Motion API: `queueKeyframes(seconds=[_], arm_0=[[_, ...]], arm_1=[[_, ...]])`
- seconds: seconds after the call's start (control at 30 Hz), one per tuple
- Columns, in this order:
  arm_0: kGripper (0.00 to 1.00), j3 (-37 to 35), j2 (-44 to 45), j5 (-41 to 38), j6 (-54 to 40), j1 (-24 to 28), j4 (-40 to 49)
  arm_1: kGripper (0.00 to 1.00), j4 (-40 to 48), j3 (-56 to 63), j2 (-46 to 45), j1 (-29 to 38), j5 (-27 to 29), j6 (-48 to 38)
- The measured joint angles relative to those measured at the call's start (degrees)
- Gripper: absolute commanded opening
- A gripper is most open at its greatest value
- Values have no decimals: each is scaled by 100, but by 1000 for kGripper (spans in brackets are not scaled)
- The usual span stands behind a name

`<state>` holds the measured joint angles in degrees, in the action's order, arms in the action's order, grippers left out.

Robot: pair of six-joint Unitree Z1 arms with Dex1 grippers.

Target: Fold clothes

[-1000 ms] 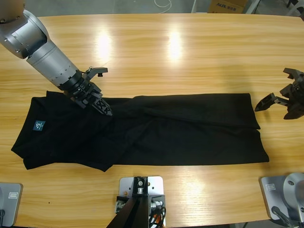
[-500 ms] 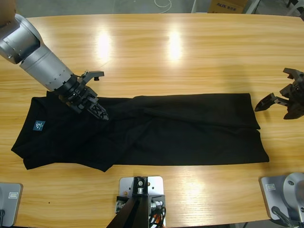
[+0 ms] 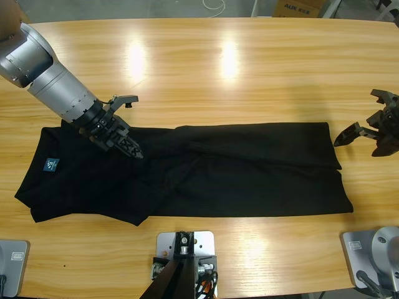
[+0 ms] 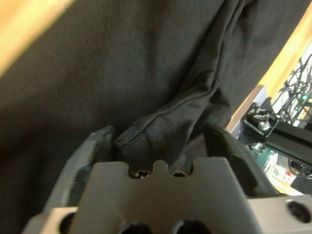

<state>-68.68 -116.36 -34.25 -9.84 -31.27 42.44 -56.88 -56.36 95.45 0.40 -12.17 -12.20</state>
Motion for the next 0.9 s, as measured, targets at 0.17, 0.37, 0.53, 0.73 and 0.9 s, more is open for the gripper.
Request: queueKeyframes(seconds=[0.17,0.37,0.53,0.73,0.9], arm_0=[[0,93,0,0,-21,0,0],[0,103,61,0,-87,-1,-1],[0,62,257,8,-98,-36,0],[0,-256,287,160,-227,-406,232],[0,-853,224,433,-660,-732,1058]], arm_1=[[1000,0,0,0,0,0,0],[1000,0,0,0,0,0,0],[1000,0,0,0,1,0,0],[1000,0,0,0,21,0,0],[1000,0,0,6,21,0,0]])
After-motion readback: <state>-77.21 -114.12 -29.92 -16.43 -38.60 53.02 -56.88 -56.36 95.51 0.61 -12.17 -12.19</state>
